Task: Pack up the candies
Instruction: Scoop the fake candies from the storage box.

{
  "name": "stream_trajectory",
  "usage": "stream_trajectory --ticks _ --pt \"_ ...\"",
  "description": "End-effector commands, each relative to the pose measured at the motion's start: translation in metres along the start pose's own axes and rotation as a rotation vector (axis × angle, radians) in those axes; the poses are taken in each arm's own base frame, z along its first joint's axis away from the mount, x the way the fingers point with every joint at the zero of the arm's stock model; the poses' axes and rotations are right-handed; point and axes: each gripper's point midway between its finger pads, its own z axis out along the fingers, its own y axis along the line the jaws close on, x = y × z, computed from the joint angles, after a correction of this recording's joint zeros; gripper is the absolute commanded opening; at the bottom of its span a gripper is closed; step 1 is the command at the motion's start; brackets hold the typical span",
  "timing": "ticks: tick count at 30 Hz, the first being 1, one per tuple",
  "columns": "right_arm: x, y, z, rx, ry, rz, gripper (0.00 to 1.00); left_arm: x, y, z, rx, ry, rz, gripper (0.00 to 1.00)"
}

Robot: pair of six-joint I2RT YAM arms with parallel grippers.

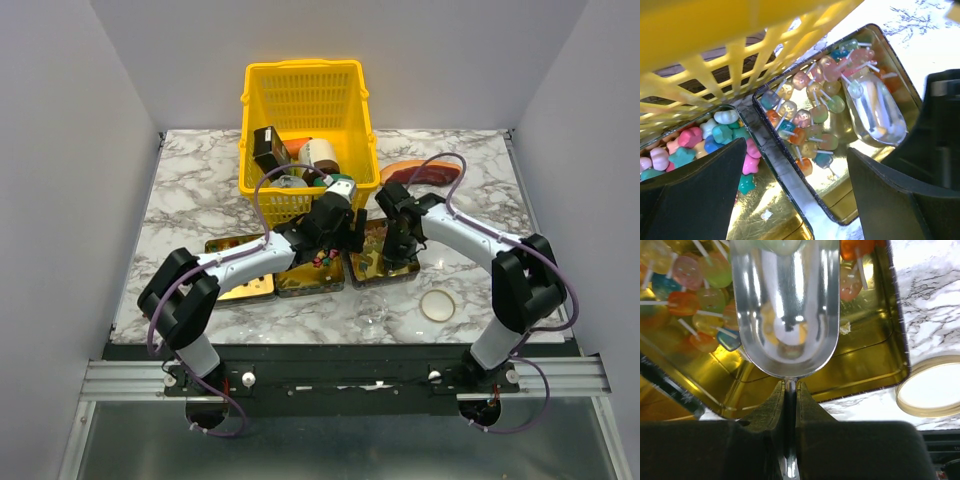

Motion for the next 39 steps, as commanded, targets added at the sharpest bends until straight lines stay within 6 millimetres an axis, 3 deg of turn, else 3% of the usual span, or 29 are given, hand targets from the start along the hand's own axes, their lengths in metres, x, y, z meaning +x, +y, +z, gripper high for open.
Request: stream_trajectory --ticks 1,8,16,21,30,39 --pt "0.006 -0.018 0.031 0.082 0.003 0.008 0.01 0.135 0.034 -0.013 -0.067 0.471 0.034 0.94" --pt "-0.002 -0.021 0.046 0.080 -0.057 -0.034 0.01 0.141 0.030 -0.013 -0.046 0.492 0.028 0.94" --pt "-0.019 -0.005 0.058 0.020 -0.106 -0.143 0.01 0.151 0.036 -0.008 -0.075 0.523 0.038 0.94" --pt "-0.019 0.013 0.061 -0.117 -0.142 -0.227 0.01 0.147 0.034 -0.010 -0.070 0.510 0.039 0.94" --pt "-0.013 0.001 0.071 -0.115 -0.179 -0.228 0.01 0.136 0.030 -0.013 -0.054 0.476 0.036 0.94" --pt "-0.026 -0.016 0.047 -0.089 -0.365 -0.253 0.01 0.118 0.022 -0.018 -0.018 0.406 0.032 0.94"
